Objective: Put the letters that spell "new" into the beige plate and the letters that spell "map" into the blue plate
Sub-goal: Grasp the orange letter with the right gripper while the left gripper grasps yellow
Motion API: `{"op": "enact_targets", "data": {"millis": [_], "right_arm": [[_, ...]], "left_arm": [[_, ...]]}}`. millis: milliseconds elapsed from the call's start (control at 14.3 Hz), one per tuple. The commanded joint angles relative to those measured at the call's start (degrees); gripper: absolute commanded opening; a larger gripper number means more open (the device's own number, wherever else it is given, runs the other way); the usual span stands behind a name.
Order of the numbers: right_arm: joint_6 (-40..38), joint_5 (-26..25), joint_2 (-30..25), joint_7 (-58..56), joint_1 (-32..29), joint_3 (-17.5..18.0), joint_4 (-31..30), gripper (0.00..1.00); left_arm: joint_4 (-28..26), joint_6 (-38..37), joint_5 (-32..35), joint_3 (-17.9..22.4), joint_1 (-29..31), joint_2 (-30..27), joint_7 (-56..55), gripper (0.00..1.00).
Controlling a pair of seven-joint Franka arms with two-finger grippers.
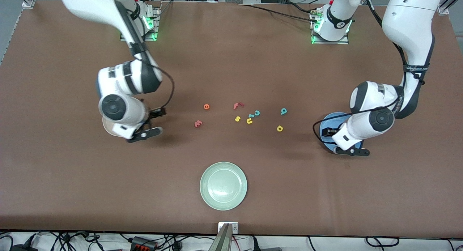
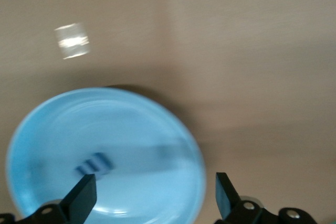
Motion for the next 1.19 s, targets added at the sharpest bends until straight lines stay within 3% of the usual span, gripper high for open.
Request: {"op": "enact_targets", "data": {"millis": [0, 70, 280, 420, 490, 840, 1120], "right_arm": [[6.22, 2.75, 2.15, 0.90, 6.18, -0.52, -1.40, 1.00], [8.42, 2.75, 3.02, 3.86, 8.38, -0.52, -1.49, 1.00], [12.83, 2.84, 5.22, 12.64, 14.28, -0.52, -1.75, 1.00], [12.84, 2.84, 5.84, 18.72, 15.87, -0.43, -1.84, 1.00], [12.93, 2.84, 6.11, 21.36, 16.40, -0.43, -2.10, 1.00], [19.33, 2.92, 9.01, 36.03, 19.74, -0.43, -2.81, 0.92], [19.43, 2.92, 9.01, 41.76, 21.06, -0.52, -3.51, 0.81]], "left_arm": [[0.74, -0.97, -0.66, -5.04, -0.16, -0.66, -10.96, 1.00], [1.70, -0.97, -0.66, -7.07, -0.77, -0.23, -19.64, 1.00], [1.97, -0.18, -0.74, -8.22, -3.40, 1.88, -37.70, 0.96], [1.19, 5.77, -1.01, -8.76, -5.25, 3.55, -47.54, 0.94], [0.92, 8.23, -1.01, -8.76, -6.13, 4.69, -51.42, 0.84], [0.83, 10.19, -1.01, -8.76, -6.75, 6.98, -54.62, 0.70], [-0.13, 10.81, -1.10, -8.76, -7.45, 7.60, -55.50, 0.62]]}}
